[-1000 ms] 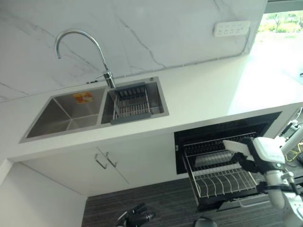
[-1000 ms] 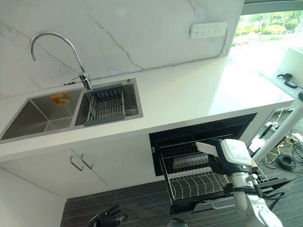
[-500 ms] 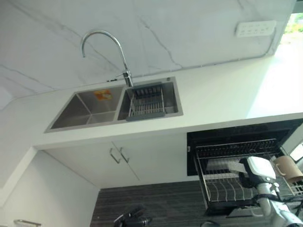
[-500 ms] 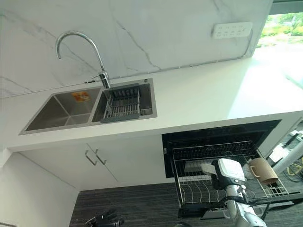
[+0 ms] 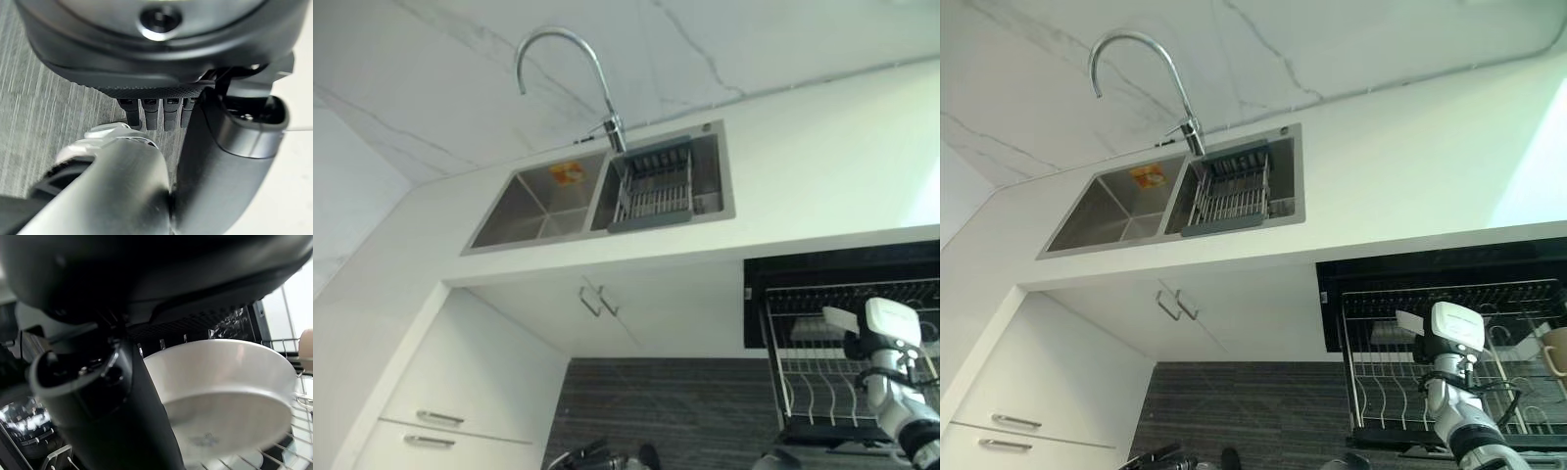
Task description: Place the dishes in the dishwasher.
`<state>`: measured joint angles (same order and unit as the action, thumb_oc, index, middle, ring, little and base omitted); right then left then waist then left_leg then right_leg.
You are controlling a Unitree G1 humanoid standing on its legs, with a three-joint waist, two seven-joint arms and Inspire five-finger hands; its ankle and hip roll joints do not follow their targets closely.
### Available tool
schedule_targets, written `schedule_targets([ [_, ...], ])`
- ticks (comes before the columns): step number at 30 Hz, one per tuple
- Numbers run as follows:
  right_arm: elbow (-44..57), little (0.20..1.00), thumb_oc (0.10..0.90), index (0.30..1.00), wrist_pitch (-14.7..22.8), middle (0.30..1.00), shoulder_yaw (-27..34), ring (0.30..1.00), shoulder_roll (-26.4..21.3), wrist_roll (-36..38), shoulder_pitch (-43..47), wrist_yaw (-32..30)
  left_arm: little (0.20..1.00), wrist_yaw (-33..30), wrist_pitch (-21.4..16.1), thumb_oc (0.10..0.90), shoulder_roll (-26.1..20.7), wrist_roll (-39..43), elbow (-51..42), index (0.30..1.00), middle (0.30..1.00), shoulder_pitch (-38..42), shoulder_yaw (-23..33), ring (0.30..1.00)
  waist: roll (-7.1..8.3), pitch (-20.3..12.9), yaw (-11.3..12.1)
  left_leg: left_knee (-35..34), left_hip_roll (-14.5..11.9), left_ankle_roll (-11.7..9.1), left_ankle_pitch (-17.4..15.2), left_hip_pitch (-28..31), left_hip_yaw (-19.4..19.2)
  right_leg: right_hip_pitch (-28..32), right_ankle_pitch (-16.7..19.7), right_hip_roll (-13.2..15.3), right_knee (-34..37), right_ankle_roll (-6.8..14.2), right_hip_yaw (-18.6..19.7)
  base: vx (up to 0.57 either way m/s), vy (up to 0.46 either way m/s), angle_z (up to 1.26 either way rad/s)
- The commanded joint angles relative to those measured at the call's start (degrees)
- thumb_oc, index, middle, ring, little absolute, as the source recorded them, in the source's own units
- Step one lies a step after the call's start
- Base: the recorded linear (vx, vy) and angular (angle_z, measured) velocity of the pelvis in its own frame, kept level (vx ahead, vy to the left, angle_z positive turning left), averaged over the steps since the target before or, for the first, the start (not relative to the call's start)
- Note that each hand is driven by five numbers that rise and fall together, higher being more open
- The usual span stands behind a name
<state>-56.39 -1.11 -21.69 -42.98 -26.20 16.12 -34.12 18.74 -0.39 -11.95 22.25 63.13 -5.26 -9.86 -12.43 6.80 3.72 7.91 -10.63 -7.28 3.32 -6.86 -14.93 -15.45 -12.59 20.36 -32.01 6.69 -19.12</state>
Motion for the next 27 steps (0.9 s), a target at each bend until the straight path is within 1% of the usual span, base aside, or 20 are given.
schedule_targets([
  [1,-2.0,0.300,0.400,0.300,-0.4,0.300,3.0,0.300,0.0,2.2,8.1,0.2,0.900,0.5,1.6,0.800,-4.5,-2.0,1.5,0.900,0.900,-4.2,-3.5,0.900,3.76,2.4,-0.2,9.3,-1.9,-0.1,-9.0,-1.4,2.1,9.6,5.8,-0.7,14.8,2.5,-0.6,0.00,0.049,0.06],
  [3,-3.9,0.300,0.400,0.300,0.8,0.300,4.2,0.300,0.0,5.7,7.7,3.1,0.900,1.0,2.0,0.800,-4.4,-1.5,1.0,0.900,0.900,-4.4,-4.0,0.900,2.96,2.7,-0.3,9.3,-1.7,-0.1,-8.8,-1.4,2.0,9.5,5.9,-0.5,14.8,2.5,-0.6,0.01,0.058,0.05],
  [6,-6.2,0.300,0.400,0.300,1.6,0.300,4.9,0.300,-0.4,5.3,7.5,6.8,0.900,1.2,2.1,0.800,-4.4,-1.0,0.1,0.900,0.900,-4.6,-4.9,0.900,1.92,3.1,-0.4,9.3,-1.5,-0.2,-8.6,-1.8,1.9,9.1,6.0,0.0,14.8,2.5,-0.6,-0.02,0.047,0.03],
  [8,-7.0,0.300,0.400,0.300,1.4,0.300,4.5,0.300,-1.4,6.5,8.3,11.4,0.900,1.5,2.7,0.800,-4.9,0.0,-1.0,0.900,0.900,-4.3,-5.0,0.900,1.29,3.7,-0.4,9.3,-1.3,-0.3,-8.4,-2.2,1.9,8.6,6.2,0.3,14.8,2.5,-0.4,-0.10,0.035,0.03],
  [9,-8.0,0.900,0.800,0.900,0.8,0.900,4.2,0.900,-1.9,9.0,9.0,14.5,0.900,1.8,3.2,0.800,-5.3,0.2,-1.8,0.900,0.900,-4.0,-5.0,0.900,0.94,4.2,-0.5,9.3,-1.1,-0.3,-8.3,-2.5,1.9,8.2,6.4,0.4,14.8,2.5,-0.4,-0.12,0.017,-0.02],
  [11,-8.9,0.900,0.800,0.900,-0.4,0.900,4.5,0.900,-1.6,10.9,9.0,18.0,0.900,2.4,3.6,0.800,-5.6,-0.1,-2.4,0.900,0.900,-3.9,-5.1,0.900,0.76,4.7,-0.6,9.3,-1.1,-0.3,-8.2,-2.5,1.7,8.1,6.6,0.6,14.8,2.5,-0.3,-0.09,0.002,0.00],
  [13,-9.6,0.900,0.800,0.900,-1.2,0.900,5.1,0.900,-0.9,13.0,8.8,22.4,0.900,2.6,4.2,0.800,-5.6,-0.8,-3.6,0.900,0.900,-4.5,-5.1,0.900,1.01,4.7,-0.5,9.3,-1.2,-0.3,-8.3,-2.1,1.3,8.3,6.8,0.8,14.8,2.5,-0.5,-0.03,0.005,0.06],
  [15,-9.7,0.900,0.800,0.900,-1.2,0.900,5.2,0.900,-0.5,13.3,8.8,24.1,0.900,2.7,4.0,0.800,-5.4,-1.4,-3.7,0.900,0.900,-4.8,-5.0,0.900,1.26,4.5,-0.5,9.3,-1.3,-0.3,-8.4,-1.8,1.1,8.5,6.8,0.8,14.8,2.6,-0.6,0.02,0.003,0.02],
  [18,-9.4,0.900,0.800,0.900,-2.2,0.900,5.1,0.900,-0.2,14.1,9.0,26.6,0.900,2.7,4.6,0.800,-5.5,-1.8,-4.8,0.900,0.900,-5.0,-4.9,0.900,1.69,4.3,-0.3,9.3,-1.5,-0.4,-8.4,-1.5,0.9,8.8,6.8,0.9,14.8,2.6,-0.7,0.01,0.002,0.00],
  [20,-9.3,0.900,0.800,0.900,-1.9,0.900,5.2,0.900,-0.1,14.1,9.2,28.7,0.900,2.7,5.1,0.800,-5.8,-1.5,-5.5,0.900,0.900,-4.8,-4.9,0.900,1.95,4.4,-0.3,9.3,-1.8,-0.5,-8.4,-1.4,0.7,8.9,6.8,0.9,14.8,2.7,-0.7,-0.01,-0.002,0.04],
  [22,-9.0,0.900,0.800,0.900,-0.8,0.900,5.1,0.900,0.0,15.4,9.5,30.1,0.900,2.6,5.7,0.800,-6.0,-1.7,-5.9,0.900,0.900,-4.4,-4.7,0.900,2.37,4.5,-0.4,9.3,-2.0,-0.5,-8.4,-1.3,0.7,8.8,7.0,0.8,14.8,2.7,-0.7,0.00,0.000,0.00],
  [24,-7.9,0.900,0.800,0.900,3.3,0.900,4.9,0.900,-0.2,15.9,10.0,31.6,0.900,2.7,6.1,0.800,-6.2,-1.9,-5.9,0.900,0.900,-4.3,-4.4,0.900,2.87,4.5,-0.5,9.3,-2.1,-0.5,-8.4,-1.1,0.6,8.9,7.0,0.7,14.8,2.7,-0.7,0.00,0.000,0.00],
  [26,-5.0,0.900,0.800,0.900,3.0,0.900,4.4,0.900,-0.6,18.1,10.7,34.4,0.900,2.8,6.1,0.800,-6.2,-2.0,-5.7,0.900,0.900,-4.3,-4.1,0.900,3.39,4.8,-0.8,9.3,-2.4,-0.6,-8.4,-1.1,0.5,8.9,7.1,0.6,14.8,2.7,-0.5,0.00,0.000,0.00],
  [27,-3.5,0.900,0.800,0.900,3.6,0.900,4.4,0.900,-0.8,19.4,11.0,35.7,0.900,2.9,6.1,0.800,-6.4,-2.1,-5.7,0.900,0.900,-4.2,-3.9,0.900,3.65,4.9,-0.9,9.3,-2.5,-0.7,-8.4,-1.1,0.5,8.8,7.1,0.5,14.8,2.7,-0.4,-0.02,-0.004,-0.05],
])
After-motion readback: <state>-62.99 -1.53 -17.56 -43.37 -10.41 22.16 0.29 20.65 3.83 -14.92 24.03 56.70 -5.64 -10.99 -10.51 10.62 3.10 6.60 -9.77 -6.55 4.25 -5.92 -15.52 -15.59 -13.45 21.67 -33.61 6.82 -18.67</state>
